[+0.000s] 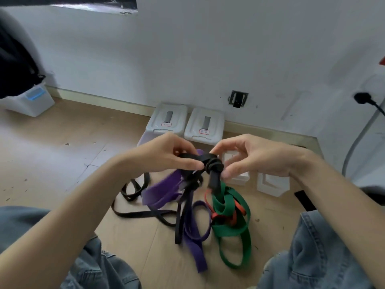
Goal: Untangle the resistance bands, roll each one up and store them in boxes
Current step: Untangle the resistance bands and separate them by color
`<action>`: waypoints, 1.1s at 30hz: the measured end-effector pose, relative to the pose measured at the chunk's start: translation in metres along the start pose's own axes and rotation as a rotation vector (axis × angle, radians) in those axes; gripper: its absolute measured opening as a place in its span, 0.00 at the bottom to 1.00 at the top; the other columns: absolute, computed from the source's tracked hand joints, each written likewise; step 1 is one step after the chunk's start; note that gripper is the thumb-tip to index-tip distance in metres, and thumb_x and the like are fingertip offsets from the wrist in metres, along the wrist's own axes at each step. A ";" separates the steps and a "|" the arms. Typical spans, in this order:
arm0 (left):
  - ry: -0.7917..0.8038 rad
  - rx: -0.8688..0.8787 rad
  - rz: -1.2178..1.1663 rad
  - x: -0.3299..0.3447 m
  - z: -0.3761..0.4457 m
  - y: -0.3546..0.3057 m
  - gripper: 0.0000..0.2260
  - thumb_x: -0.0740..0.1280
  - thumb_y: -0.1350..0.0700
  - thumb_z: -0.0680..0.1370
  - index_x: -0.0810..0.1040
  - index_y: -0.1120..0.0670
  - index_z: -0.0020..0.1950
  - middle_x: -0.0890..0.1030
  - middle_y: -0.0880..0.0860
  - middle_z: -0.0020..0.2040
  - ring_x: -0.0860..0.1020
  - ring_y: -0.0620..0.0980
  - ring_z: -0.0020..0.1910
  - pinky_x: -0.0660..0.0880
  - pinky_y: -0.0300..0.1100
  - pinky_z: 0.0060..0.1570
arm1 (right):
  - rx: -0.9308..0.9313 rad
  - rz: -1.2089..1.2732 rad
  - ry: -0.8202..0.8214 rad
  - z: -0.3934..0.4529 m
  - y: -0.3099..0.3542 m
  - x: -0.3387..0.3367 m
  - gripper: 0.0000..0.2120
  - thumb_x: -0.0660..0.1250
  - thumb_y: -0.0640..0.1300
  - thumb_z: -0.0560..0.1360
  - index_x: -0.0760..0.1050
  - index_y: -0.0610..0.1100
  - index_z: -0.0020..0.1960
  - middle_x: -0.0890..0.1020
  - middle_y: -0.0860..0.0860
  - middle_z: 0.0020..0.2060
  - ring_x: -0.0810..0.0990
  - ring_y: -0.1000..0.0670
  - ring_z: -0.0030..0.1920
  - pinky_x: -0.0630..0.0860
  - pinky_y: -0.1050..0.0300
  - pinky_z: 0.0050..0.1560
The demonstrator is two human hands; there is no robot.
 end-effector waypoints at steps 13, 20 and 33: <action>-0.604 -0.377 -0.825 -0.033 0.001 0.066 0.12 0.64 0.53 0.78 0.75 0.58 0.37 0.68 0.49 0.30 0.63 0.43 0.24 0.60 0.31 0.17 | -0.269 0.066 -0.194 -0.018 0.016 -0.014 0.08 0.73 0.50 0.67 0.78 0.49 0.32 0.72 0.56 0.23 0.66 0.59 0.24 0.62 0.69 0.24; -0.427 -0.012 -0.734 -0.021 0.003 0.013 0.13 0.65 0.52 0.77 0.77 0.51 0.32 0.67 0.44 0.27 0.62 0.41 0.27 0.58 0.31 0.26 | -0.063 -0.340 -0.464 0.000 0.003 -0.006 0.16 0.72 0.51 0.70 0.79 0.47 0.55 0.81 0.62 0.36 0.73 0.63 0.24 0.67 0.73 0.25; -0.278 0.172 -0.645 -0.005 0.004 -0.005 0.07 0.71 0.55 0.71 0.73 0.54 0.40 0.78 0.52 0.38 0.76 0.49 0.39 0.73 0.43 0.48 | -0.381 0.023 -0.552 0.015 0.015 0.019 0.05 0.68 0.37 0.74 0.78 0.39 0.40 0.79 0.52 0.27 0.74 0.56 0.25 0.71 0.64 0.26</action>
Point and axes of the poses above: each hand's wrist, its own z-axis towards the middle knuckle, its own x-axis out of the palm, y = z × x, the point moved 2 cm from there along z, towards the middle knuckle
